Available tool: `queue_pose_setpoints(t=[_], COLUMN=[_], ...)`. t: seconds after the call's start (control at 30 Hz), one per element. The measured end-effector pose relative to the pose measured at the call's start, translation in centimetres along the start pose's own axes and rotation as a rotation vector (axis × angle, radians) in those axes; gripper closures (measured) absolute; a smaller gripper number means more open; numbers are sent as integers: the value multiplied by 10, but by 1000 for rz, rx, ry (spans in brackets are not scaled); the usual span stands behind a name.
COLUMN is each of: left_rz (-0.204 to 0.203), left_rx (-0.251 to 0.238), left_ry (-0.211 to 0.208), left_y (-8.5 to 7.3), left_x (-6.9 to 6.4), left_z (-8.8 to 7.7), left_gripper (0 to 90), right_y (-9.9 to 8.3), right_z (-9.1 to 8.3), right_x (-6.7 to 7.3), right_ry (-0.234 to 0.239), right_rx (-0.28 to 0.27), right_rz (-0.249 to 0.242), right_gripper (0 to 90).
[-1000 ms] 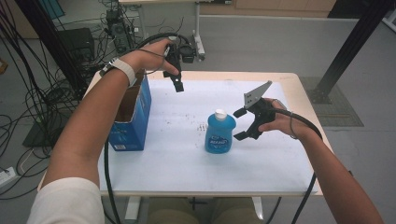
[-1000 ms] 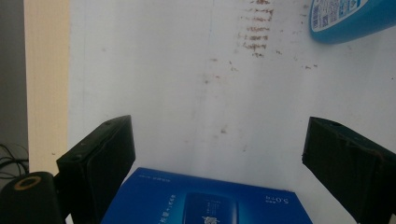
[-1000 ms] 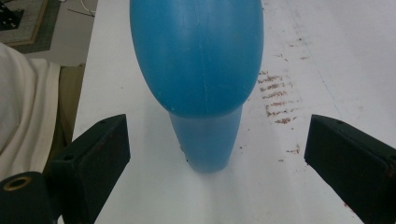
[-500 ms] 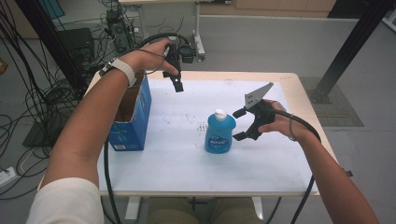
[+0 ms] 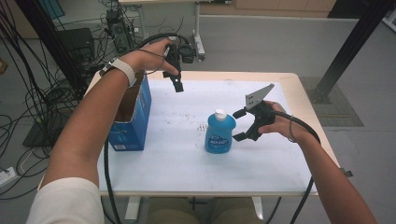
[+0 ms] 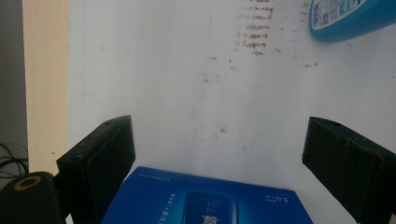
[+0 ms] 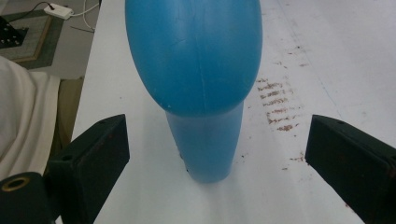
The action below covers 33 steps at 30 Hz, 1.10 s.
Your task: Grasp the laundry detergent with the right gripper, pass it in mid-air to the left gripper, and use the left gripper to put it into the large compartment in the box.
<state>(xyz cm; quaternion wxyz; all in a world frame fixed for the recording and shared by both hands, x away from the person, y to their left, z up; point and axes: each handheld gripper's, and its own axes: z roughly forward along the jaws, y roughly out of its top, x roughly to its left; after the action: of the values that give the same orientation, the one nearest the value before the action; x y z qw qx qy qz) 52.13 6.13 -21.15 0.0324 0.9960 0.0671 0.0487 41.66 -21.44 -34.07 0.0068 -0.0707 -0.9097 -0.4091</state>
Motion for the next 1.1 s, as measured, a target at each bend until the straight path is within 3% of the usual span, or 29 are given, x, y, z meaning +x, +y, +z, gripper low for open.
queue_pose_setpoints(t=[1.1], left_rz=[-3], left_rx=[8], left_ry=[2], left_y=[-1], left_x=[0], left_z=[1], left_gripper=[99], right_y=[-5], right_z=[3], right_x=[2], right_ry=[-4], right_rx=[-48], right_rz=[-3], right_gripper=[61])
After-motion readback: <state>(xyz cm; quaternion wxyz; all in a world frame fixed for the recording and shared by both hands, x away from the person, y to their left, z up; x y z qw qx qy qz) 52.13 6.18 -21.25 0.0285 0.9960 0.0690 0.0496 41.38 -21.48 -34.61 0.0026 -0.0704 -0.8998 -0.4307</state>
